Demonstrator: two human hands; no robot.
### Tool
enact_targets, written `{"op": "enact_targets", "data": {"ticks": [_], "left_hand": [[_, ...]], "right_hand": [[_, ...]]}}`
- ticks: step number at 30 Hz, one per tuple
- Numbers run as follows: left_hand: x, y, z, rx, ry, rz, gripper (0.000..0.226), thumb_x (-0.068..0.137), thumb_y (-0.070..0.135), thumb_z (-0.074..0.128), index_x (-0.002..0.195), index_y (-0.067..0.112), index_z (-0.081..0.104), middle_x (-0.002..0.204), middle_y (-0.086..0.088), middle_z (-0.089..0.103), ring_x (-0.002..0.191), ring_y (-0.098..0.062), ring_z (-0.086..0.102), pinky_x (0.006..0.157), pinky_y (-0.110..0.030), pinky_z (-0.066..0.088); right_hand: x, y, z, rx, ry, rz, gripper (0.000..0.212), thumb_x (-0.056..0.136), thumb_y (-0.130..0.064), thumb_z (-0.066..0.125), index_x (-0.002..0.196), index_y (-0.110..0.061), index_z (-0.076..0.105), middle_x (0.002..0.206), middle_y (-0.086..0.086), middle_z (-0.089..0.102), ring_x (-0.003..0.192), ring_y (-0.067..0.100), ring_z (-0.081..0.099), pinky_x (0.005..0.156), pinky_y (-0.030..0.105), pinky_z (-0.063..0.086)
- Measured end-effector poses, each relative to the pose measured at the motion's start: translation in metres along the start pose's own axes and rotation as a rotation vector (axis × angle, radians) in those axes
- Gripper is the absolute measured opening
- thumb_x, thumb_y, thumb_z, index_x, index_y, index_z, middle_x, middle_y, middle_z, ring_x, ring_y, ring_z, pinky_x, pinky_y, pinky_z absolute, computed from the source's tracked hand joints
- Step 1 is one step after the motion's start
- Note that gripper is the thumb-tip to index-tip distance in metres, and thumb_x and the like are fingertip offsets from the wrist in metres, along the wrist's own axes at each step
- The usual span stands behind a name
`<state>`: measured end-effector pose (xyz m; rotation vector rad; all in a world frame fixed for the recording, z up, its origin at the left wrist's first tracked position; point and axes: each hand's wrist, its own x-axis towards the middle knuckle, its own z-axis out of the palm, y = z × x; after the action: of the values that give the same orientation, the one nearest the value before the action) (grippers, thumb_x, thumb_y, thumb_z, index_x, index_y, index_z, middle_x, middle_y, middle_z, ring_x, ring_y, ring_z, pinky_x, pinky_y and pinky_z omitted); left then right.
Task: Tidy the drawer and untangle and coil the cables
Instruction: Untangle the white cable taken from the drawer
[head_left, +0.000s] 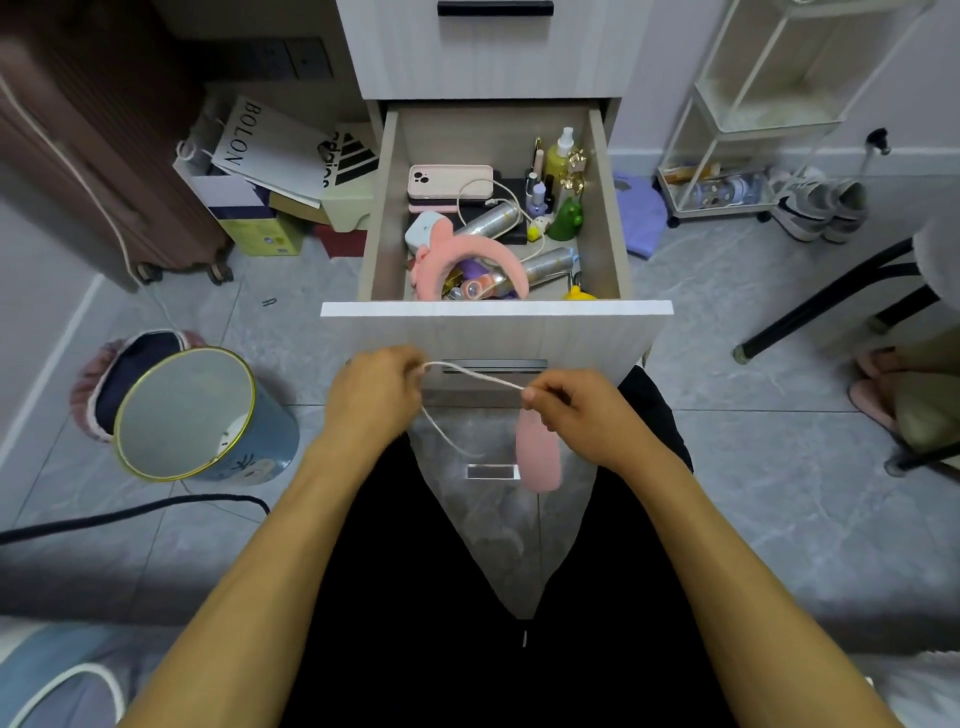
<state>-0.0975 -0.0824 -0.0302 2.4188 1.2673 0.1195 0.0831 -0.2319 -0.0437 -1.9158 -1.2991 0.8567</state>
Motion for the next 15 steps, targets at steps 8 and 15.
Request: {"op": "enact_targets", "data": {"ticks": [8,15], "left_hand": [[-0.003,0.014,0.003,-0.487,-0.056,0.110,0.017,0.095,0.013,0.060,0.088,0.021,0.074,0.069,0.010,0.069,0.071,-0.005,0.064,0.080,-0.028,0.053],[-0.019,0.006,0.004,-0.754,-0.087,-0.014,0.026,0.095,0.010,0.060,0.084,0.028,0.073,0.068,0.007,0.070,0.069,-0.008,0.066,0.070,-0.023,0.057]], "right_hand": [[0.010,-0.009,0.007,-0.169,-0.029,-0.056,0.018,0.091,-0.029,0.065,0.079,-0.016,0.062,0.070,-0.008,0.057,0.063,0.006,0.050,0.057,0.016,0.037],[0.006,0.020,0.014,-0.382,0.037,-0.016,0.021,0.087,-0.012,0.064,0.071,-0.019,0.052,0.077,-0.010,0.046,0.074,0.013,0.047,0.064,0.030,0.045]]}}
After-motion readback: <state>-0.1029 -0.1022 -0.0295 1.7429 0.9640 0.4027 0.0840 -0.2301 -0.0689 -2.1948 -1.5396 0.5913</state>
